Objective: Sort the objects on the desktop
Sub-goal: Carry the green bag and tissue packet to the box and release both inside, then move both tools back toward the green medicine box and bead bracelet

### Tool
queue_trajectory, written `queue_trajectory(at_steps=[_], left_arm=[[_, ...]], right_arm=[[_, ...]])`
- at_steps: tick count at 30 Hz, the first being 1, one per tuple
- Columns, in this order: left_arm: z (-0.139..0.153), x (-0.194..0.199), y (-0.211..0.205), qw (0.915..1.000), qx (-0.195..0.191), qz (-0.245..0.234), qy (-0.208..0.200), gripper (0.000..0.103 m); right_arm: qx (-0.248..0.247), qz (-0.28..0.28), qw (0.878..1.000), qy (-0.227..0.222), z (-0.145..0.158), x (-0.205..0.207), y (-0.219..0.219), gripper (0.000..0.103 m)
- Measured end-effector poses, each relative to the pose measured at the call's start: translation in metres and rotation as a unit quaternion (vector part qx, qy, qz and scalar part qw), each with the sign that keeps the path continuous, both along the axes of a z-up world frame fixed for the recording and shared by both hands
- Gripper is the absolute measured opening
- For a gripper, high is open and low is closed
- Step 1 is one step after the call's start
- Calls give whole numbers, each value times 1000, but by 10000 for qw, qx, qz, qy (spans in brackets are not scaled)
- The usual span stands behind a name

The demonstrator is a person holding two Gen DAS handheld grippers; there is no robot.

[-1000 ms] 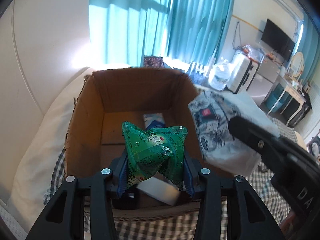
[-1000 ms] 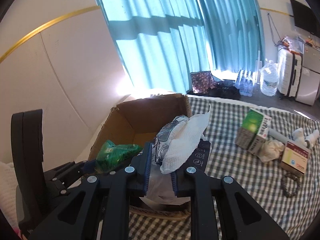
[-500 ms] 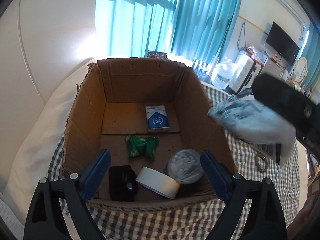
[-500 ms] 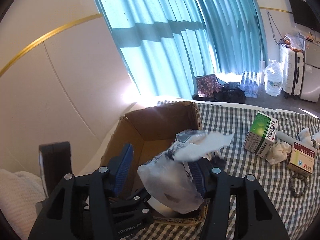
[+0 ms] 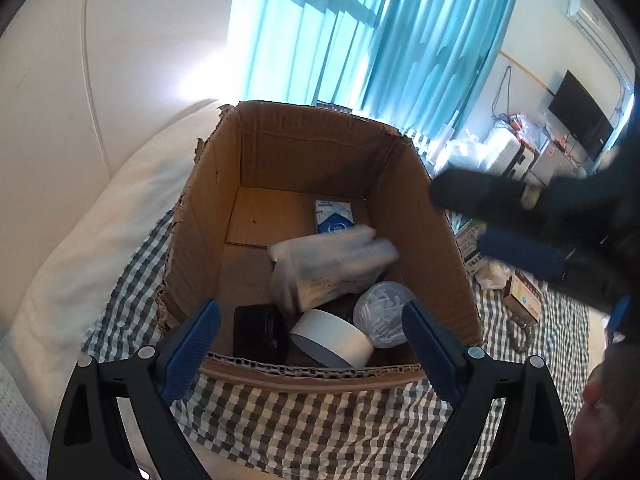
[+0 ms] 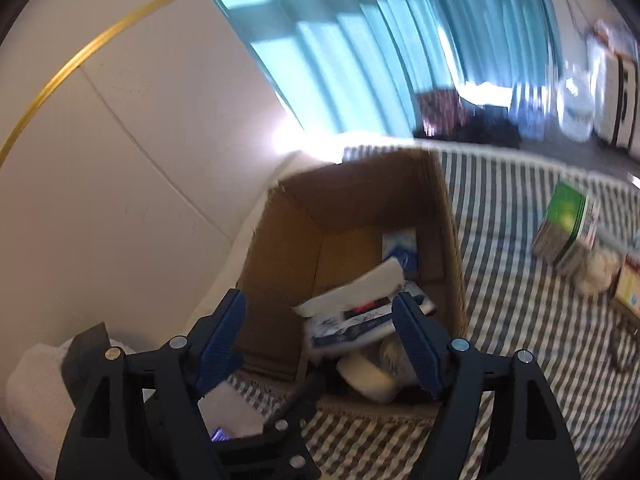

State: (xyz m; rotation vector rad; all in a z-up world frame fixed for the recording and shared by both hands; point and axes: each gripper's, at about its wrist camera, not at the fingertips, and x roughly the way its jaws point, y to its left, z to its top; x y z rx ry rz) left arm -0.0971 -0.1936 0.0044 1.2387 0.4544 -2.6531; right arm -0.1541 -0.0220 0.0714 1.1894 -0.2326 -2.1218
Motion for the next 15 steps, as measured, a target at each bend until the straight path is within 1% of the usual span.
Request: queue_trajectory(at_steps=[1, 2, 4, 7, 8, 10, 13, 15], left_arm=[[0, 0, -1, 10000, 14, -6, 6, 95], [1, 1, -1, 10000, 19, -5, 12, 95], [1, 2, 0, 10000, 24, -20, 14, 95], [4, 2, 4, 10000, 41, -40, -8, 95], [5, 2, 6, 10000, 57, -51, 8, 95], [9, 1, 16, 9999, 80, -88, 77, 95], [13, -1, 43, 9996, 75, -227, 172, 96], [12, -4, 68, 9990, 34, -379, 229, 96]], right_arm=[[83, -56, 9998, -169, -5, -3, 0, 75], [190, -200, 9994, -189, -9, -3, 3, 75], [307, -289, 9991, -108, -10, -2, 7, 75], [272, -464, 9986, 13, -5, 2, 20, 75], [268, -541, 9981, 92, -1, 4, 27, 75], [409, -666, 9965, 295, 4, 8, 38, 75], [936, -937, 9881, 785, 14, 19, 73, 75], [1159, -1139, 9814, 1026, 16, 23, 104, 75]])
